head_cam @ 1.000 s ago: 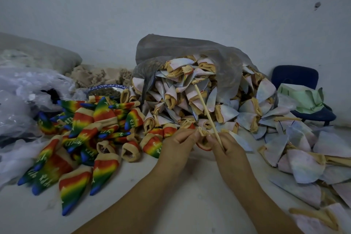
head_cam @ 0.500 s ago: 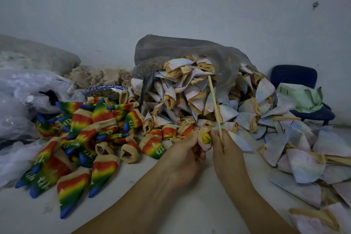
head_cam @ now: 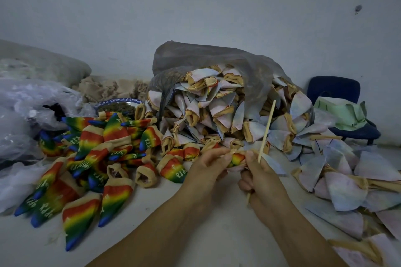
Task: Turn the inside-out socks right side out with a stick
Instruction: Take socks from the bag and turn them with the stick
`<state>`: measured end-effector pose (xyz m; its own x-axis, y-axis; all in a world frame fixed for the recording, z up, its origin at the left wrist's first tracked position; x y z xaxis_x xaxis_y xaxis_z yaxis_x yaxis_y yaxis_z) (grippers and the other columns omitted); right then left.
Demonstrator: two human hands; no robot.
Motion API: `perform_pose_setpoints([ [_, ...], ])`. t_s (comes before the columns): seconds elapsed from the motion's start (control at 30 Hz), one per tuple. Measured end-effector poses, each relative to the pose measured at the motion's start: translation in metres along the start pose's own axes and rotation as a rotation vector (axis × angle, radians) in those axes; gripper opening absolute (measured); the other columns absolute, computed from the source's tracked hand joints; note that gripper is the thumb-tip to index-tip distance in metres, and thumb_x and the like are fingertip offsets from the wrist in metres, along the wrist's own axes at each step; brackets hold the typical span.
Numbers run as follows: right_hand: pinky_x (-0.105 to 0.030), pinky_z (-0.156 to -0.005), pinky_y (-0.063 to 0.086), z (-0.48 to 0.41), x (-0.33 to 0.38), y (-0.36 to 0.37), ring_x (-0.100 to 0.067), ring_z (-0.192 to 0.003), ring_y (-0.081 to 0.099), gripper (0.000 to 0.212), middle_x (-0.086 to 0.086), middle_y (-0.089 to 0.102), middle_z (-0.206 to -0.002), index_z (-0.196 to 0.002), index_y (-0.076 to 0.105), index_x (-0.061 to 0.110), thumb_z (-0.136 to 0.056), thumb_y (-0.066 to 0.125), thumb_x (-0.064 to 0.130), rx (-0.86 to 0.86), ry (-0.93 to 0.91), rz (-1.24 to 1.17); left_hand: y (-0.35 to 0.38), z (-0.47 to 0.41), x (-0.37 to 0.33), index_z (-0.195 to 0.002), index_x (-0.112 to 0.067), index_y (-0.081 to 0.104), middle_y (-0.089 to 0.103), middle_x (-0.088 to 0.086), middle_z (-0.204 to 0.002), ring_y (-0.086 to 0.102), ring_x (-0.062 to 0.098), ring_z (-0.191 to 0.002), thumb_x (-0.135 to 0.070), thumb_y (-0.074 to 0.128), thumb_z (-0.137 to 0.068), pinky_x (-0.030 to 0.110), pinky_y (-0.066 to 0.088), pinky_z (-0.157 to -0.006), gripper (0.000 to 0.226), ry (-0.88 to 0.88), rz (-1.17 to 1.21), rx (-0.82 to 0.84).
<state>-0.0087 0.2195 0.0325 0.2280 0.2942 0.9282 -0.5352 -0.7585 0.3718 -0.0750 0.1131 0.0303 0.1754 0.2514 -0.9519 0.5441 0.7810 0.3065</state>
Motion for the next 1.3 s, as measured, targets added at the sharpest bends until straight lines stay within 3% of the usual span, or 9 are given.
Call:
perform_pose_setpoints([
  [0.1, -0.016, -0.035, 0.028, -0.001, 0.001, 0.0, -0.003, -0.038, 0.024, 0.027, 0.005, 0.032, -0.05, -0.076, 0.05, 0.013, -0.091, 0.051, 0.035, 0.088, 0.039, -0.124, 0.002, 0.0, 0.003, -0.112, -0.019, 0.072, 0.071, 0.008, -0.113, 0.062, 0.026, -0.111, -0.023, 0.067, -0.092, 0.036, 0.049, -0.097, 0.021, 0.0, -0.001, 0.044],
  [0.27, -0.016, -0.038, 0.029, 0.001, 0.007, -0.002, -0.004, -0.037, 0.03, 0.029, 0.009, 0.038, -0.047, -0.084, 0.051, 0.015, -0.096, 0.043, 0.04, 0.088, -0.06, 0.122, 0.002, 0.003, -0.005, -0.103, -0.036, 0.069, 0.07, -0.023, -0.098, 0.063, -0.008, -0.091, -0.028, 0.065, -0.094, 0.009, 0.048, -0.076, 0.013, 0.123, -0.242, 0.089],
  [0.37, -0.015, -0.048, 0.039, 0.003, 0.008, -0.002, 0.002, -0.046, 0.047, 0.027, 0.016, 0.052, -0.052, -0.086, 0.055, 0.024, -0.098, 0.04, 0.044, 0.052, -0.135, 0.374, -0.001, 0.004, -0.016, -0.097, -0.039, 0.068, 0.062, -0.016, -0.103, 0.055, -0.01, -0.091, -0.025, 0.064, -0.094, 0.004, 0.041, -0.077, 0.015, 0.342, -0.552, 0.059],
  [0.53, -0.013, -0.052, 0.036, 0.01, 0.017, 0.011, 0.001, -0.052, 0.042, 0.032, 0.007, 0.046, -0.063, -0.077, 0.051, 0.013, -0.093, 0.043, 0.039, 0.089, -0.342, 0.607, 0.002, 0.006, -0.019, -0.105, -0.018, 0.076, 0.062, -0.011, -0.086, 0.055, 0.001, -0.079, -0.012, 0.06, -0.096, 0.014, 0.043, -0.072, 0.019, 0.564, -0.84, 0.084],
  [0.67, -0.017, -0.06, 0.039, 0.013, 0.014, 0.021, -0.009, -0.067, 0.046, 0.027, -0.007, 0.05, -0.078, -0.085, 0.051, 0.006, -0.096, 0.045, 0.031, 0.127, -0.476, 0.774, -0.009, 0.001, -0.017, -0.084, -0.039, 0.069, 0.065, -0.017, -0.065, 0.057, -0.004, -0.062, -0.02, 0.056, -0.098, 0.009, 0.044, -0.057, 0.027, 0.33, -0.641, -0.013],
  [0.83, -0.005, -0.073, 0.038, 0.005, 0.01, 0.013, 0.001, -0.094, 0.048, 0.021, 0.0, 0.046, -0.107, -0.118, 0.047, 0.022, -0.098, 0.046, 0.027, 0.012, -0.505, 0.916, -0.017, -0.001, -0.009, -0.102, -0.015, 0.073, 0.065, -0.005, -0.063, 0.059, 0.004, -0.061, -0.012, 0.056, -0.098, 0.015, 0.049, -0.06, 0.018, 0.047, -0.129, -0.089],
  [0.97, -0.003, -0.071, 0.038, 0.006, 0.014, 0.008, 0.004, -0.094, 0.05, 0.012, 0.002, 0.044, -0.108, -0.105, 0.047, 0.027, -0.094, 0.05, 0.032, -0.087, -0.515, 0.892, -0.012, -0.001, -0.005, -0.1, -0.003, 0.071, 0.066, 0.004, -0.069, 0.063, 0.008, -0.061, -0.002, 0.054, -0.097, 0.017, 0.054, -0.061, 0.017, -0.079, 0.227, -0.049],
  [1.2, -0.01, -0.041, 0.034, 0.005, 0.007, 0.005, -0.005, -0.045, 0.05, 0.022, -0.003, 0.053, -0.059, -0.084, 0.056, 0.018, -0.098, 0.046, 0.031, -0.04, -0.257, 0.794, -0.008, -0.001, -0.001, -0.113, 0.006, 0.063, 0.061, 0.01, -0.081, 0.059, 0.011, -0.068, 0.001, 0.05, -0.098, 0.018, 0.055, -0.059, 0.02, -0.203, 0.427, 0.027],
  [1.3, -0.008, -0.039, 0.034, 0.006, 0.006, 0.006, 0.002, -0.043, 0.052, 0.018, -0.002, 0.057, -0.058, -0.088, 0.058, 0.022, -0.099, 0.044, 0.026, -0.025, -0.219, 0.816, -0.009, -0.004, 0.0, -0.109, 0.003, 0.065, 0.061, 0.007, -0.077, 0.059, 0.009, -0.067, -0.001, 0.049, -0.099, 0.016, 0.054, -0.061, 0.019, -0.162, 0.352, 0.028],
])
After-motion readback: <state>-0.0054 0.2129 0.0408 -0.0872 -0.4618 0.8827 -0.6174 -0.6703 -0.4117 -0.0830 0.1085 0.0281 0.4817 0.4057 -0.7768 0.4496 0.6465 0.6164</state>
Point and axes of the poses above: each hand's wrist, its own z-axis away from the middle knuckle, its own y-axis out of the palm, x = y × z, the point moved 5 cm from there along -z, towards the middle knuckle
